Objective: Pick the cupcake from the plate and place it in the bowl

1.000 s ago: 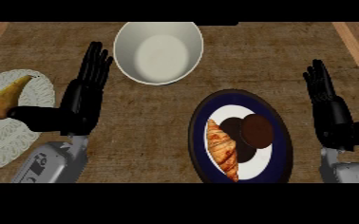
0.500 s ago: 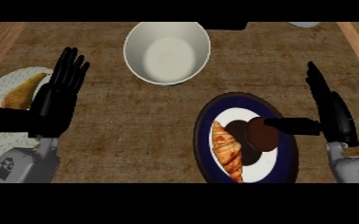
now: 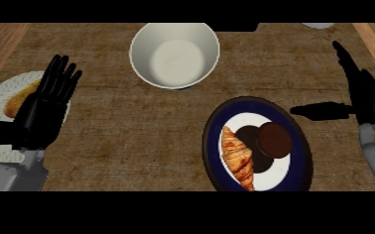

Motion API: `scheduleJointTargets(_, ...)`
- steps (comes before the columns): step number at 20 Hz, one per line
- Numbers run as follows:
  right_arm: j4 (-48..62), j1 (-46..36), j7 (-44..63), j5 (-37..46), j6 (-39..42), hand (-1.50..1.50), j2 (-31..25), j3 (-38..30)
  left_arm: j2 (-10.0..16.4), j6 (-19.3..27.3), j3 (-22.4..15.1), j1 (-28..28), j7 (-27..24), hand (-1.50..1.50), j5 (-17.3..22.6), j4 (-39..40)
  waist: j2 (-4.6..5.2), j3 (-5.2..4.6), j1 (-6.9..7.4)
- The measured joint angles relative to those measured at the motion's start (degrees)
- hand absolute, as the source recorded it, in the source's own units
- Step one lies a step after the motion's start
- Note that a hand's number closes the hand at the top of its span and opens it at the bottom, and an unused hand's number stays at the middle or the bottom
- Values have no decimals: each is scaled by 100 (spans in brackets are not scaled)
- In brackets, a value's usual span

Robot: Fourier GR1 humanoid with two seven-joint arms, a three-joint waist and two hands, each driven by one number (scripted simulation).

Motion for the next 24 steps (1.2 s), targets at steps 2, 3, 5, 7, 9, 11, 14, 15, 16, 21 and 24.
scheduleJointTargets(2, 97, -281, 436, -11, 586, -150, -309, 145, 14, -40, 24, -28, 41, 0, 23, 35, 3, -5, 31)
scheduleJointTargets(3, 138, -393, 649, -15, 905, -150, -428, 283, 16, -60, 31, -59, 41, 0, 22, 69, 10, -9, 49)
scheduleJointTargets(5, 238, -542, 1020, -108, 1663, -150, -710, 554, -1, -97, 3, -71, 34, 0, 14, 78, 21, -19, 105)
scheduleJointTargets(7, 310, -659, 1409, -296, 2446, -150, -885, 848, -15, -116, -20, -92, 29, 0, 1, 66, 27, -27, 157)
scheduleJointTargets(9, 348, -850, 1844, -606, 3228, -150, -1011, 1045, -21, -115, -30, -105, 67, 0, 4, 51, 23, -26, 184)
scheduleJointTargets(11, 425, -1176, 2289, -996, 3950, -150, -1065, 1130, -13, -138, 2, -124, 70, 0, 11, 70, 22, -23, 189)
scheduleJointTargets(14, 526, -1725, 2896, -1560, 4560, -150, -877, 1198, -55, -173, 18, -128, 39, 0, -27, 174, 11, -14, 128)
scheduleJointTargets(15, 570, -1893, 3060, -1723, 4626, -150, -775, 1226, -85, -173, 19, -128, 6, 0, -58, 214, 8, -12, 108)
scheduleJointTargets(16, 644, -2054, 3192, -1848, 4659, -150, -695, 1242, -82, -169, 38, -139, 47, 0, -59, 193, 4, -10, 93)
scheduleJointTargets(21, 620, -2293, 3651, -2194, 4544, -150, -386, 1366, -50, -206, 228, -91, 167, 0, -39, 110, -16, -1, 4)
scheduleJointTargets(24, 501, -2223, 3832, -2259, 4431, -150, -234, 1472, -101, -222, 250, 24, 176, 0, -85, 3, -23, 3, -28)
